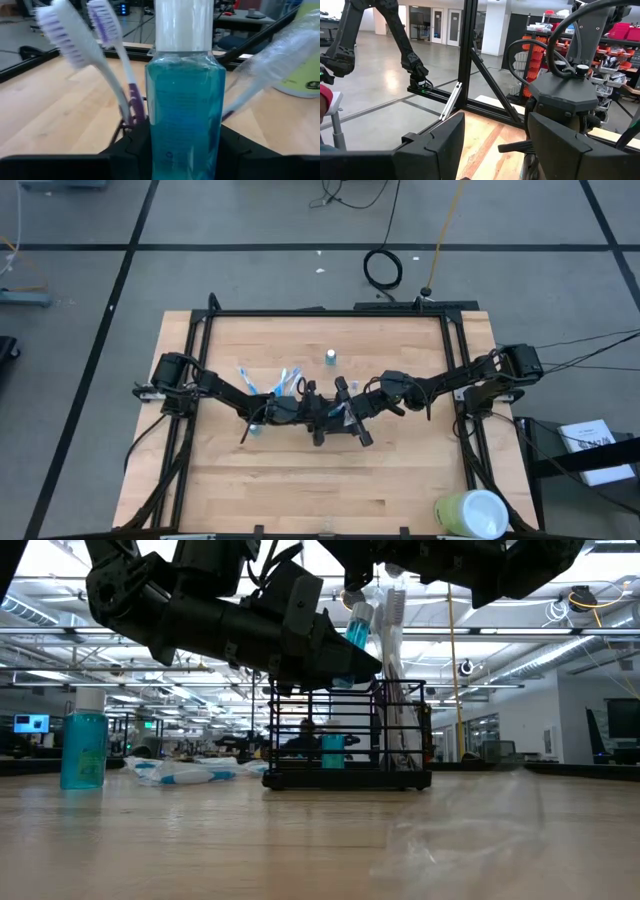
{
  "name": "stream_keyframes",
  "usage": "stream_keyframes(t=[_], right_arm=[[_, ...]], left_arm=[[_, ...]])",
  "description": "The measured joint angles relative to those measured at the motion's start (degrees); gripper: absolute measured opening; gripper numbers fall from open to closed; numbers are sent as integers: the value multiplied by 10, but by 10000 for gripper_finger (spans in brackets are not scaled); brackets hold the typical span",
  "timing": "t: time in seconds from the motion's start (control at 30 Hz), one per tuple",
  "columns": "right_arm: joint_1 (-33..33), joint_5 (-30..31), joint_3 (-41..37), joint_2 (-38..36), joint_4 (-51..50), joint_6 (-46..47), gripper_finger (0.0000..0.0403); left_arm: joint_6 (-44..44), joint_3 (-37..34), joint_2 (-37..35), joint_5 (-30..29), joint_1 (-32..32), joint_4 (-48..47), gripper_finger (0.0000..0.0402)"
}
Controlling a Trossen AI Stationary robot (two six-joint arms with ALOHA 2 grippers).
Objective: Pick & Place toothbrushing station
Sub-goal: Put the bottom right mouthwash into the middle section of the wire organizer, then put the top mouthwash into the middle section of the wire organizer
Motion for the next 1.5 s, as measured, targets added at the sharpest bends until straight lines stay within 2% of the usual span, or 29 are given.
stream_keyframes(t=[0.13, 0.27, 0.4, 0.53, 0.77, 1.07, 1.43, 1.5], right_arm=[[0, 0, 0, 0, 0, 0, 210], [0, 0, 0, 0, 0, 0, 210], [0, 0, 0, 0, 0, 0, 210], [0, 0, 0, 0, 0, 0, 210], [0, 0, 0, 0, 0, 0, 210], [0, 0, 0, 0, 0, 0, 210], [0, 0, 0, 0, 0, 0, 210], [0, 0, 0, 0, 0, 0, 210]], left_arm=[[-2, -1, 0, -31, 0, -9, 160], [-7, -1, 0, -45, 0, -9, 206], [3, -1, 0, -40, -3, -10, 253], [38, -1, 1, -27, -15, 7, 277], [54, -3, -22, -23, -28, 2, 269], [56, -3, -70, -24, -28, -59, 251], [55, -2, -210, -27, -27, -259, 251], [60, -2, -238, -47, -27, -289, 251]])
